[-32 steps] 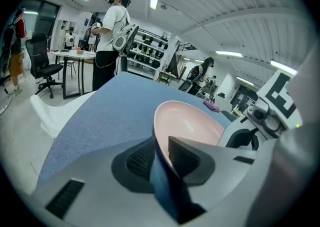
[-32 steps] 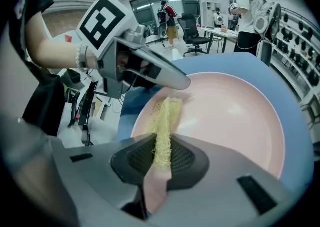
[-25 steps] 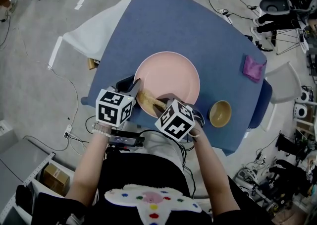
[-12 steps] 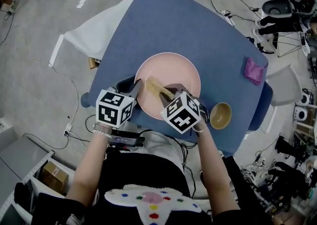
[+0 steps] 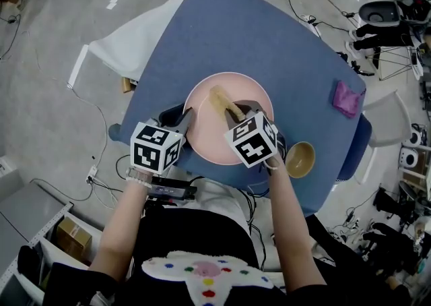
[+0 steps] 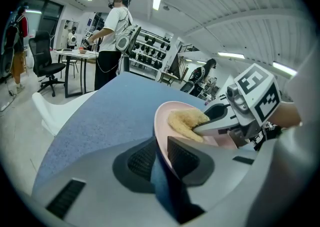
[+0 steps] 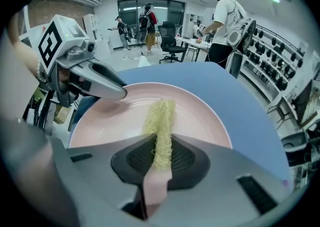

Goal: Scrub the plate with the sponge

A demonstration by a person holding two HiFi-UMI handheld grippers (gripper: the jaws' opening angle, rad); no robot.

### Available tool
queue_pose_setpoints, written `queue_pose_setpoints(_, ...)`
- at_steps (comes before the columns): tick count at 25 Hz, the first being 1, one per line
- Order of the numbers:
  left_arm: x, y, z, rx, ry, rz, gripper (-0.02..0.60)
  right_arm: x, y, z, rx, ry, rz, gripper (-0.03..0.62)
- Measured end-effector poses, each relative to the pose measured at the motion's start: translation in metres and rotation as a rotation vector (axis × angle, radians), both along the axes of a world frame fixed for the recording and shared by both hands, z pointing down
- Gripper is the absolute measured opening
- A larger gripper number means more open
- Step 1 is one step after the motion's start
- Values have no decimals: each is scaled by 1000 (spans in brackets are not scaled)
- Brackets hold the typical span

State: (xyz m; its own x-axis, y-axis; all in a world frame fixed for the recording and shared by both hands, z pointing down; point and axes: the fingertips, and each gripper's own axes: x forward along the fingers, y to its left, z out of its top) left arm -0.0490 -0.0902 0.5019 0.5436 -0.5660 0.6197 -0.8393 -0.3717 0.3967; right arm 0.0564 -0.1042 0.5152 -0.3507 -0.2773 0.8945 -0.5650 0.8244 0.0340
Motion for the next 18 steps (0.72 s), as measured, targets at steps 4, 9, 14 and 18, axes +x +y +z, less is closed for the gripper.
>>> queue_pose_setpoints(4,-2,-1,0,1,1,-1,83,5,-18,-1,33,-18,80,60)
queue_pose_setpoints(9,-1,-1,2,4,2,-4,81,19,-36,-1,99,4,174,60)
queue_pose_setpoints(14,-2,2,1,5,4,-8,80,33,-42,0,210,147,137,58)
queue_pose_setpoints(18,0,2,3,6,6,-12,80,52,-47,3,304,351,39,57)
